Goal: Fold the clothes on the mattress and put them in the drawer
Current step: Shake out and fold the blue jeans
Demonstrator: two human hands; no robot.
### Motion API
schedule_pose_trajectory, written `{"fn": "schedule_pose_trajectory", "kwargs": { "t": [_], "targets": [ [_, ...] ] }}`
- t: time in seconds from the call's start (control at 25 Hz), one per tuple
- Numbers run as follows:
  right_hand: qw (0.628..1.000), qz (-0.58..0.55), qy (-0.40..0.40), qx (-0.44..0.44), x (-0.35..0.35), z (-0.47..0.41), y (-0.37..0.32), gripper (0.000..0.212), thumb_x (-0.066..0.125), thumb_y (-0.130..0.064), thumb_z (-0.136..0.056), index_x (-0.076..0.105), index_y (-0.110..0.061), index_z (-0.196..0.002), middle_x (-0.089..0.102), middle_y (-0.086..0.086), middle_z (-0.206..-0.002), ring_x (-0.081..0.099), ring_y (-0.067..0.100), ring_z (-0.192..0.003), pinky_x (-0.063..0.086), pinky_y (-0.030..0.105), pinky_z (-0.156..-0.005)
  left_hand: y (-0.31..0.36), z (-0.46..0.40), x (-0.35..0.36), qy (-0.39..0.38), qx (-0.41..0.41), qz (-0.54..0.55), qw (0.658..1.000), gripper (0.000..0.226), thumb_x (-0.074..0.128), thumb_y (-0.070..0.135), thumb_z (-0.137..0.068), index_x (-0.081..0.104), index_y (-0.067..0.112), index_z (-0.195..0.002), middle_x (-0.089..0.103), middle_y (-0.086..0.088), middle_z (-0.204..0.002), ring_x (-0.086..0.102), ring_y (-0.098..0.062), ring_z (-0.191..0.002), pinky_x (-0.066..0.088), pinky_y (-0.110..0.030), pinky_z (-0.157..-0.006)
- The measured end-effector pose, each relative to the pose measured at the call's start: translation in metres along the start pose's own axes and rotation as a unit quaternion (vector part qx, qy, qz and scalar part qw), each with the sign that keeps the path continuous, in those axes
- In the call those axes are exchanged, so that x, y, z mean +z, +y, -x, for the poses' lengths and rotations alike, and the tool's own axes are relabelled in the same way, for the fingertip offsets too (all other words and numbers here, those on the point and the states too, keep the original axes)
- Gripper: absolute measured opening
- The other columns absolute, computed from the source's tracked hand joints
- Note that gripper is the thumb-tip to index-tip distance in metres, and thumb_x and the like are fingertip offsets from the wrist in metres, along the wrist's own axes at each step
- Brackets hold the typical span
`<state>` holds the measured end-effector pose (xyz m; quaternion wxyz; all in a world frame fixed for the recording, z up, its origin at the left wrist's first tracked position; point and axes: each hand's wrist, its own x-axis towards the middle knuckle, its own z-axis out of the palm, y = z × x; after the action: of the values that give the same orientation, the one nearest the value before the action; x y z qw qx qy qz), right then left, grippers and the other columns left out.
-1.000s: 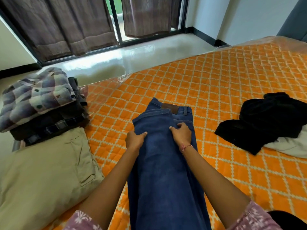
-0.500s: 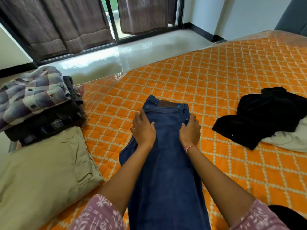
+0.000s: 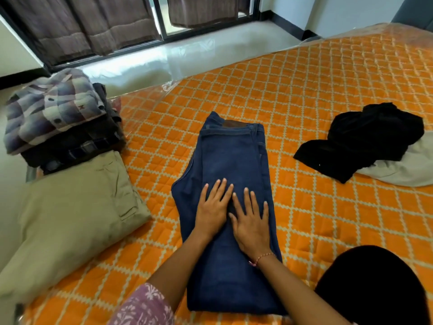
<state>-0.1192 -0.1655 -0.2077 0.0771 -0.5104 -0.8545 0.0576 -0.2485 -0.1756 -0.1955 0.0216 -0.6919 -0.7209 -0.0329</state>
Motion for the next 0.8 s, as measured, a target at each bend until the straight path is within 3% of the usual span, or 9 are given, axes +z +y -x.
{"fn": "schedule_pose_trajectory", "kwargs": {
  "t": [0.08,0.2,0.32,0.4,0.48,0.6,0.68,0.72,0.8],
  "targets": [
    [0.998,0.004,-0.021,0.051,-0.006,0.009,0.004,0.065,0.023,-0.053,-0.092,0.034,-0.018,-0.145,0.032,0.012,-0.152,0.024,0.026,-0.142,0.022,0.054,-0.11,-0.004,0.017,-0.007,-0.051,-0.016,-0.009,0.999,0.054,0.037,0.036,-0.087,0.055,0.016,-0.134,0.053,-0.011,-0.138,0.051,-0.023,-0.128,0.027,-0.046,-0.108],
    [0.99,0.009,-0.067,0.122,-0.021,0.03,0.015,0.078,0.012,-0.063,-0.089,0.028,-0.015,-0.148,0.023,0.014,-0.156,0.021,0.029,-0.144,0.021,0.059,-0.109,0.008,0.062,-0.01,-0.094,0.024,-0.003,0.995,0.061,0.031,0.047,-0.09,0.052,0.014,-0.136,0.049,-0.014,-0.142,0.048,-0.025,-0.131,0.023,-0.047,-0.108],
    [0.996,0.031,-0.05,-0.073,-0.023,0.086,0.014,0.085,0.012,-0.07,-0.09,0.037,-0.009,-0.144,0.03,0.014,-0.152,0.032,0.028,-0.14,0.013,0.051,-0.11,0.02,0.113,-0.003,-0.085,0.064,0.029,0.994,0.062,0.03,0.051,-0.092,0.048,0.014,-0.139,0.045,-0.013,-0.145,0.044,-0.026,-0.133,0.022,-0.045,-0.108],
    [0.969,0.059,-0.064,-0.23,-0.026,0.123,0.021,0.09,0.024,-0.076,-0.083,0.046,-0.009,-0.138,0.038,0.012,-0.147,0.043,0.027,-0.133,0.02,0.047,-0.107,0.012,0.131,-0.012,-0.1,0.09,0.032,0.99,0.069,0.019,0.059,-0.096,0.04,0.014,-0.143,0.038,-0.011,-0.15,0.038,-0.025,-0.138,0.016,-0.042,-0.111],
    [0.959,0.065,-0.111,-0.252,-0.041,0.137,0.018,0.086,0.037,-0.067,-0.072,0.053,-0.009,-0.133,0.049,0.015,-0.14,0.051,0.03,-0.126,0.036,0.05,-0.103,0.0,0.14,-0.026,-0.125,0.12,0.034,0.984,0.09,0.002,0.076,-0.086,0.023,0.017,-0.151,0.017,-0.007,-0.157,0.016,-0.022,-0.145,0.004,-0.037,-0.116],
    [0.963,0.067,-0.189,-0.181,-0.074,0.123,-0.006,0.05,0.039,-0.03,-0.09,0.052,-0.007,-0.132,0.052,0.019,-0.136,0.053,0.035,-0.121,0.045,0.042,-0.096,-0.004,0.144,-0.053,-0.231,0.099,0.118,0.961,0.118,-0.01,0.093,-0.058,0.008,0.025,-0.152,-0.013,0.008,-0.153,-0.016,-0.006,-0.141,-0.01,-0.032,-0.116],
    [0.964,0.013,-0.238,-0.122,-0.101,0.102,-0.012,0.031,0.042,-0.021,-0.092,0.061,-0.008,-0.112,0.062,0.016,-0.119,0.058,0.033,-0.105,0.044,0.038,-0.082,-0.004,0.14,-0.079,-0.316,0.025,0.275,0.908,0.115,0.01,0.095,-0.061,0.029,0.023,-0.149,0.003,0.006,-0.158,-0.004,-0.007,-0.145,-0.001,-0.031,-0.117],
    [0.956,-0.046,-0.277,-0.087,-0.114,0.092,-0.011,0.021,0.046,-0.017,-0.089,0.063,-0.007,-0.093,0.066,0.015,-0.102,0.059,0.03,-0.089,0.042,0.035,-0.072,-0.007,0.141,-0.089,-0.335,-0.023,0.362,0.87,0.104,0.023,0.09,-0.068,0.043,0.019,-0.141,0.022,0.002,-0.157,0.014,-0.01,-0.145,0.011,-0.027,-0.115],
    [0.91,-0.197,-0.366,0.012,-0.138,0.084,0.002,0.016,0.054,-0.01,-0.08,0.056,-0.011,-0.064,0.062,0.005,-0.071,0.052,0.018,-0.063,0.037,0.027,-0.054,-0.015,0.156,-0.1,-0.306,-0.054,0.457,0.834,0.096,0.037,0.091,-0.064,0.062,0.013,-0.114,0.059,-0.004,-0.123,0.054,-0.006,-0.111,0.038,-0.018,-0.092]
  ]
}}
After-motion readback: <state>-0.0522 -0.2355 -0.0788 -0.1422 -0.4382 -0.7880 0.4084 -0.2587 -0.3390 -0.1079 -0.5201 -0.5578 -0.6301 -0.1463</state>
